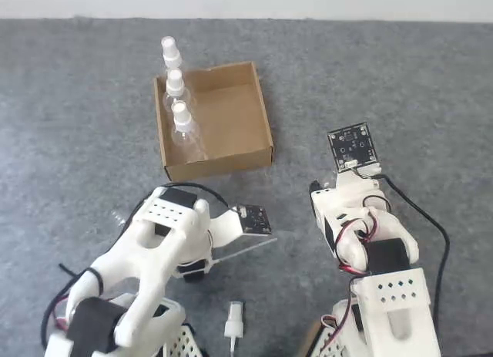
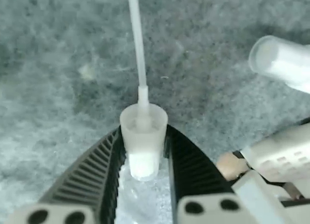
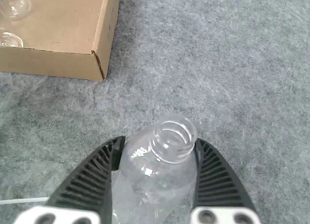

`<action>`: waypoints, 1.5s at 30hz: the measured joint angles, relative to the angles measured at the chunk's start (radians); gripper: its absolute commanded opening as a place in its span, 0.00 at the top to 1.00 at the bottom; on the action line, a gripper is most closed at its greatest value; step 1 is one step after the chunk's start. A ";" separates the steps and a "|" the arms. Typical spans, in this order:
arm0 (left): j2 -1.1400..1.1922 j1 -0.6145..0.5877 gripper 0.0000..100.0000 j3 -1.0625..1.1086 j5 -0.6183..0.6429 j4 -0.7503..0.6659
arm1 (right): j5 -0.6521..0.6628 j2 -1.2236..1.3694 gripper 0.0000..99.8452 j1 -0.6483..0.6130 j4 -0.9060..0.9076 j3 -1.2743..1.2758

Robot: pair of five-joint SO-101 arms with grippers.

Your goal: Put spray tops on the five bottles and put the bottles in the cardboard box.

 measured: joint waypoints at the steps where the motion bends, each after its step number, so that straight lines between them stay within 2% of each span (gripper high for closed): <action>1: 0.000 0.000 0.99 -0.006 0.000 0.005 | 0.000 0.000 0.92 0.000 0.000 0.000; 12: 0.000 0.000 0.99 -0.133 0.049 0.150 | 0.000 0.000 0.92 0.000 0.000 0.000; 23: 0.000 0.000 0.99 -0.273 0.334 0.207 | 0.000 0.000 0.92 0.000 0.000 0.000; 31: -0.009 0.000 0.99 -0.302 0.451 0.232 | 0.000 0.000 0.92 0.000 0.000 0.000; 36: -0.184 -0.005 0.98 -0.347 0.466 0.315 | 0.000 0.000 0.92 0.000 0.000 0.000; 41: -0.379 -0.092 0.97 -0.396 0.470 0.365 | 0.000 0.000 0.92 0.000 0.000 0.000; 45: -0.431 -0.169 0.94 -0.399 0.470 0.373 | 0.000 0.000 0.92 0.000 0.000 0.000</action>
